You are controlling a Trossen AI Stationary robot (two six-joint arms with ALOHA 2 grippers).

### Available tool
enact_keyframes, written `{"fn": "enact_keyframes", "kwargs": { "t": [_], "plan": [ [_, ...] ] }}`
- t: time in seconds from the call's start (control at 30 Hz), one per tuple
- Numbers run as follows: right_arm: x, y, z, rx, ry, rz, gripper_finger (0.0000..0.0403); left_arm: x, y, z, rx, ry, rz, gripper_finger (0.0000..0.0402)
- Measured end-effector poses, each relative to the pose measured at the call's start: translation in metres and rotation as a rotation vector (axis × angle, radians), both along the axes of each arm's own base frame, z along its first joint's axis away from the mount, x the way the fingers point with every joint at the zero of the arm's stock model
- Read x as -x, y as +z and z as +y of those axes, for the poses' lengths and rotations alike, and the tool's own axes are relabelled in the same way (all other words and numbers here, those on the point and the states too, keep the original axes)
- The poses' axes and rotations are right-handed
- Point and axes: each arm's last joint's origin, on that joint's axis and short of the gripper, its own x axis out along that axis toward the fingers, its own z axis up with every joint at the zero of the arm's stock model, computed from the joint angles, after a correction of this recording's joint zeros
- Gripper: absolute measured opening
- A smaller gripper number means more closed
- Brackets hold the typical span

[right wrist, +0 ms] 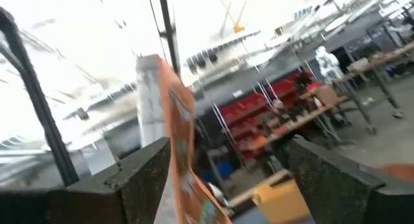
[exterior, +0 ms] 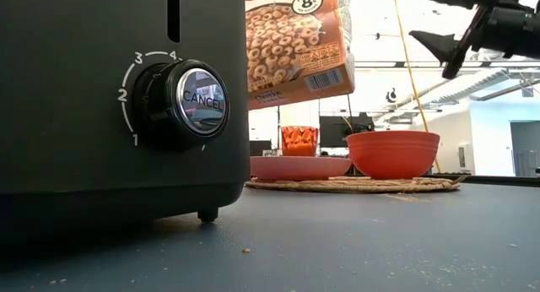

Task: Arrange a breakfast setting
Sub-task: Pour the cereal from the cereal box into the red bowl

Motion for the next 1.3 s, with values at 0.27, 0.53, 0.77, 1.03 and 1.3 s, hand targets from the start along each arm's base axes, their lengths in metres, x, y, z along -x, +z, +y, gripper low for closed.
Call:
{"fn": "enact_keyframes", "kwargs": {
  "t": [0.27,0.53,0.77,1.03,1.3],
  "plan": [
    [-0.021,0.006,-0.001,0.050,0.024,0.126,0.0304,0.000,0.000,0.001,0.000,0.024,0.000,0.0003],
    [-0.055,0.034,-0.003,0.130,0.028,0.249,0.0304,0.000,0.000,0.001,0.002,0.026,0.001,0.0003],
    [-0.085,0.048,-0.002,0.174,0.144,0.273,0.0304,0.000,0.000,0.001,0.001,0.033,0.001,0.0003],
    [-0.109,0.053,-0.003,0.210,0.162,0.266,0.0304,0.000,0.000,0.001,0.001,0.033,0.001,0.0003],
    [-0.130,0.058,-0.003,0.244,0.231,0.230,0.0304,0.000,0.000,0.001,0.000,0.033,0.000,0.0003]
  ]
}}
